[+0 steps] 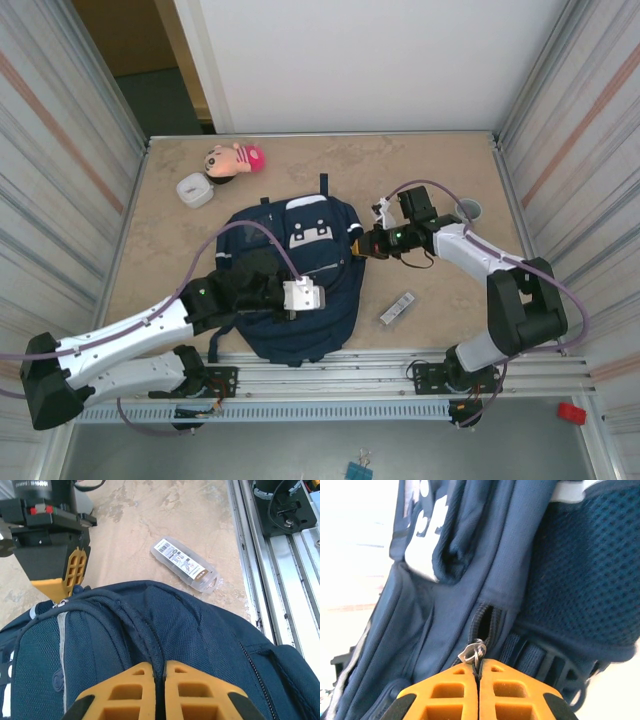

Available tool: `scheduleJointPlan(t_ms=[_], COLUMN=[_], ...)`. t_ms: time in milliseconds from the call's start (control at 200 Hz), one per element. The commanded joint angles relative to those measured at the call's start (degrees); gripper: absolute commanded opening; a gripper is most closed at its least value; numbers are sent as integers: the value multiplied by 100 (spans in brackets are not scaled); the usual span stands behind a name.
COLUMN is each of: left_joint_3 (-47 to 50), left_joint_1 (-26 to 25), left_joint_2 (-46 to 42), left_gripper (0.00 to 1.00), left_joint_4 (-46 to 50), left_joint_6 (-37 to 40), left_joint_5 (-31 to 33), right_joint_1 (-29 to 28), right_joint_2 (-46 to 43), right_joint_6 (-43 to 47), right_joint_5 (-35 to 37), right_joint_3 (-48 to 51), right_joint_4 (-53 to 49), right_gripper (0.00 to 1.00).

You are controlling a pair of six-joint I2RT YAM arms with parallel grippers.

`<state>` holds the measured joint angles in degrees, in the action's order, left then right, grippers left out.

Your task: Pack the student bag

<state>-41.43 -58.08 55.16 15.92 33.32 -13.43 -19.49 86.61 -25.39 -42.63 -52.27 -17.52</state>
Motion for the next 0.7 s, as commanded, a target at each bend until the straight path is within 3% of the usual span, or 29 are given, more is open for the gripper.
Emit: scheduleJointPlan(t_ms=[0,286,366,476,626,656,691], left_joint_3=[-62,55,174,499,683,680,664], left_joint_1=[-142,-142,-133,-108,234,234,236], left_joint_2=[-381,-342,-290,-174,-96,-83,-76], left_gripper=[7,8,9,19,28,35,44], left_joint_4=[-53,16,-90,-636,-1084,-1091,-1058], left_joint_6=[311,322,438,607,364,305,207], left_joint_5=[-1308,-846,-291,504,17,-57,-105], right_joint_1=[217,191,214,327,375,384,384], right_joint_2=[144,66,84,-56,-521,-576,-636], right_joint_6=[-333,-517,-588,-742,-761,-702,-596], right_joint_5=[1748,2265,2375,2415,2568,2469,2299], right_joint_3=[-69,77,61,165,502,500,469], right_joint_4=[875,1353,1426,1455,1477,1424,1306], right_gripper=[0,0,0,0,0,10,30])
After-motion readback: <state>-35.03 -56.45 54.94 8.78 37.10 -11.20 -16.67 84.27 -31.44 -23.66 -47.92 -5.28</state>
